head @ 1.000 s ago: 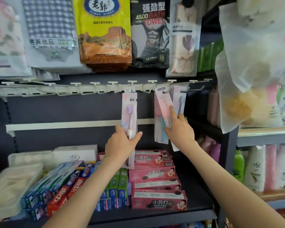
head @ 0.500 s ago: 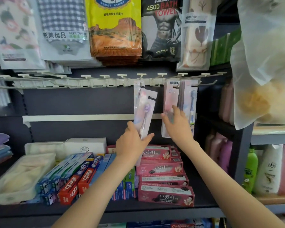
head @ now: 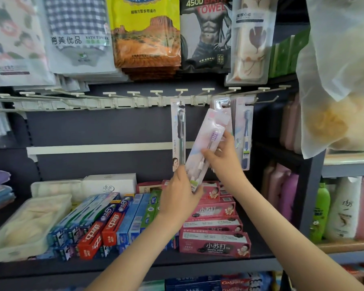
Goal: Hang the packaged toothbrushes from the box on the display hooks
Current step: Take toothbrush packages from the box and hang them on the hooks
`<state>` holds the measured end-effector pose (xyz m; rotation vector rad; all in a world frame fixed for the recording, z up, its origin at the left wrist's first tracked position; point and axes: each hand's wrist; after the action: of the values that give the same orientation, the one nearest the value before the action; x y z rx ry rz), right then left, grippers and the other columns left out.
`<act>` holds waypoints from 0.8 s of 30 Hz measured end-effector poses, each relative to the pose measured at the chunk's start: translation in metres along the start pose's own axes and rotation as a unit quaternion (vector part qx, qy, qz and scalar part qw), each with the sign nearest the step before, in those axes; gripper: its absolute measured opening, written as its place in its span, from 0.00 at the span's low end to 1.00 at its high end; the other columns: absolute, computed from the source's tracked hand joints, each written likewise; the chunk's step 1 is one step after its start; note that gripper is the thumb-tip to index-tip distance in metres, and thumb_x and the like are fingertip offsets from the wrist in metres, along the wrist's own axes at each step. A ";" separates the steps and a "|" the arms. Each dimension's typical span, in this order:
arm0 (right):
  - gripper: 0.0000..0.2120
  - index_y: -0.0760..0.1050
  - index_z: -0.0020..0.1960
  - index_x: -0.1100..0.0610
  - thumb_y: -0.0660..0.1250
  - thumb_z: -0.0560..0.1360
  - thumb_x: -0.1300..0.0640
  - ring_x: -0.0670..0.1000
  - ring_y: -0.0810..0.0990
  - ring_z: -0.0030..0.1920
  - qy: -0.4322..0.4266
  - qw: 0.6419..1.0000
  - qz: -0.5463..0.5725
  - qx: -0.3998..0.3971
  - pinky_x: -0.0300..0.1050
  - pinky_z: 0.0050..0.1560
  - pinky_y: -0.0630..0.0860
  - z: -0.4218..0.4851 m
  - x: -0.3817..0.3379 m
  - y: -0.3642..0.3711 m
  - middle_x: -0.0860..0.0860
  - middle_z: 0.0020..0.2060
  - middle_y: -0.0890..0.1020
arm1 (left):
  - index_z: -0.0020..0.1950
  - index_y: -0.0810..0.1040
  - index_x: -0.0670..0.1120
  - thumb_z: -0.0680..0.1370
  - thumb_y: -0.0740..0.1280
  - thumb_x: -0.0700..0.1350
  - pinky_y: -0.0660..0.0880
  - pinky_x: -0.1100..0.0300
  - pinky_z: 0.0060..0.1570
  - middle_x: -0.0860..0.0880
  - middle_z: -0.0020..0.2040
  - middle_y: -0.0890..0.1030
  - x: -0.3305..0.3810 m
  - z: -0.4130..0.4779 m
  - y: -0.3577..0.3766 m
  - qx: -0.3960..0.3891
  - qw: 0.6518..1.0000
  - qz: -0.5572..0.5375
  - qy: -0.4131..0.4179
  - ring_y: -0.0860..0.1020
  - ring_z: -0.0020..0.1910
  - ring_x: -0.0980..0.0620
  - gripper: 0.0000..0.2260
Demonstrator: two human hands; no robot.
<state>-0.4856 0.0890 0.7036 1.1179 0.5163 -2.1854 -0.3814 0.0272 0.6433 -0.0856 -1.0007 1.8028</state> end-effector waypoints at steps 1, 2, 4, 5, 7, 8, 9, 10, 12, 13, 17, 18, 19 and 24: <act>0.28 0.56 0.70 0.55 0.67 0.76 0.62 0.46 0.77 0.55 0.002 1.000 -0.009 0.016 0.40 0.52 0.77 -0.003 0.001 0.004 0.47 0.57 0.75 | 0.71 0.60 0.42 0.79 0.65 0.54 0.71 0.61 0.41 0.47 0.61 0.75 0.003 0.001 0.001 0.002 1.000 0.018 0.010 0.78 0.55 0.49 0.27; 0.30 0.53 0.71 0.57 0.66 0.77 0.59 0.47 0.77 0.54 0.009 0.999 -0.021 0.033 0.39 0.52 0.76 -0.005 0.003 0.009 0.49 0.58 0.73 | 0.71 0.61 0.41 0.78 0.66 0.54 0.71 0.62 0.40 0.47 0.60 0.75 0.007 0.003 0.001 0.001 0.999 0.037 0.017 0.78 0.55 0.50 0.28; 0.31 0.51 0.72 0.59 0.66 0.78 0.55 0.48 0.76 0.54 0.028 0.997 -0.031 0.064 0.45 0.55 0.76 -0.009 0.005 0.012 0.50 0.58 0.72 | 0.67 0.67 0.38 0.73 0.73 0.54 0.72 0.63 0.32 0.45 0.53 0.79 0.015 0.008 0.004 0.007 0.996 0.067 0.054 0.81 0.47 0.49 0.30; 0.30 0.53 0.71 0.58 0.66 0.77 0.53 0.46 0.77 0.51 0.036 0.996 -0.032 0.075 0.44 0.55 0.77 -0.007 0.004 0.009 0.49 0.56 0.73 | 0.62 0.71 0.37 0.68 0.76 0.56 0.72 0.63 0.27 0.45 0.48 0.80 0.018 0.010 0.008 0.015 0.993 0.088 0.081 0.82 0.40 0.50 0.32; 0.25 0.58 0.67 0.58 0.66 0.77 0.52 0.43 0.76 0.47 0.043 0.993 -0.073 0.084 0.33 0.47 0.75 0.002 0.001 -0.007 0.50 0.54 0.74 | 0.60 0.74 0.36 0.66 0.71 0.64 0.75 0.61 0.26 0.46 0.43 0.80 0.023 0.018 0.015 0.044 0.984 0.113 0.132 0.81 0.36 0.50 0.36; 0.25 0.60 0.66 0.59 0.67 0.77 0.51 0.45 0.76 0.49 0.039 0.987 -0.126 0.089 0.33 0.46 0.73 0.007 0.002 -0.017 0.53 0.56 0.75 | 0.62 0.74 0.36 0.69 0.64 0.68 0.77 0.59 0.31 0.46 0.45 0.81 0.026 0.022 0.016 0.033 0.982 0.111 0.152 0.81 0.40 0.49 0.38; 0.29 0.59 0.69 0.61 0.67 0.76 0.50 0.52 0.76 0.55 0.027 0.977 -0.190 0.093 0.37 0.51 0.73 0.013 0.003 -0.027 0.57 0.60 0.73 | 0.65 0.73 0.37 0.71 0.58 0.71 0.78 0.57 0.38 0.45 0.48 0.81 0.028 0.026 0.016 0.028 0.980 0.102 0.167 0.81 0.44 0.49 0.40; 0.34 0.56 0.74 0.62 0.67 0.76 0.50 0.57 0.73 0.60 0.017 0.964 -0.251 0.090 0.42 0.56 0.71 0.019 0.007 -0.037 0.59 0.64 0.69 | 0.67 0.72 0.38 0.72 0.54 0.71 0.78 0.55 0.44 0.45 0.52 0.81 0.030 0.031 0.014 0.031 0.980 0.089 0.178 0.81 0.48 0.48 0.41; 0.39 0.49 0.77 0.62 0.66 0.76 0.50 0.60 0.68 0.65 0.005 0.938 -0.340 0.071 0.47 0.61 0.67 0.028 0.013 -0.055 0.61 0.68 0.63 | 0.70 0.70 0.38 0.75 0.53 0.69 0.76 0.53 0.54 0.43 0.59 0.79 0.030 0.044 0.013 0.038 0.979 0.086 0.180 0.79 0.56 0.45 0.39; 0.39 0.47 0.77 0.63 0.66 0.77 0.50 0.61 0.67 0.66 0.002 0.923 -0.380 0.054 0.47 0.63 0.66 0.033 0.016 -0.062 0.62 0.69 0.62 | 0.71 0.68 0.38 0.76 0.53 0.67 0.74 0.52 0.58 0.42 0.63 0.77 0.031 0.054 0.012 0.042 0.979 0.096 0.177 0.77 0.60 0.44 0.37; 0.39 0.42 0.77 0.67 0.61 0.80 0.50 0.60 0.64 0.69 0.010 0.885 -0.465 0.029 0.46 0.66 0.64 0.056 0.023 -0.082 0.63 0.71 0.59 | 0.78 0.53 0.39 0.80 0.62 0.55 0.52 0.54 0.74 0.40 0.77 0.57 0.038 0.101 0.015 0.031 0.978 0.128 0.160 0.57 0.76 0.44 0.34; 0.39 0.40 0.77 0.65 0.60 0.80 0.49 0.59 0.65 0.68 0.007 0.885 -0.464 0.041 0.47 0.64 0.67 0.061 0.024 -0.084 0.62 0.70 0.61 | 0.78 0.50 0.39 0.79 0.63 0.55 0.49 0.53 0.75 0.41 0.78 0.53 0.040 0.112 0.019 0.033 0.977 0.135 0.162 0.53 0.77 0.44 0.36; 0.39 0.39 0.77 0.63 0.60 0.80 0.49 0.58 0.66 0.66 -0.004 0.881 -0.470 0.053 0.48 0.60 0.70 0.067 0.026 -0.085 0.61 0.69 0.63 | 0.79 0.48 0.40 0.79 0.64 0.55 0.46 0.53 0.75 0.41 0.79 0.50 0.043 0.121 0.023 0.032 0.975 0.145 0.167 0.50 0.78 0.45 0.38; 0.38 0.38 0.78 0.59 0.60 0.80 0.50 0.59 0.68 0.64 -0.006 0.864 -0.494 0.095 0.49 0.53 0.74 0.094 0.034 -0.091 0.61 0.68 0.65 | 0.79 0.39 0.42 0.78 0.66 0.55 0.38 0.55 0.74 0.44 0.79 0.39 0.057 0.155 0.047 0.005 0.976 0.142 0.165 0.40 0.78 0.48 0.43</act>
<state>-0.6172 0.0888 0.7340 1.0457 1.0589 -3.1685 -0.5173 -0.0248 0.7347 -0.5284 -0.7698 1.9689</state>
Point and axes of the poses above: each hand's wrist, its own z-axis towards the middle knuckle, its own y-axis out of the palm, x = y × z
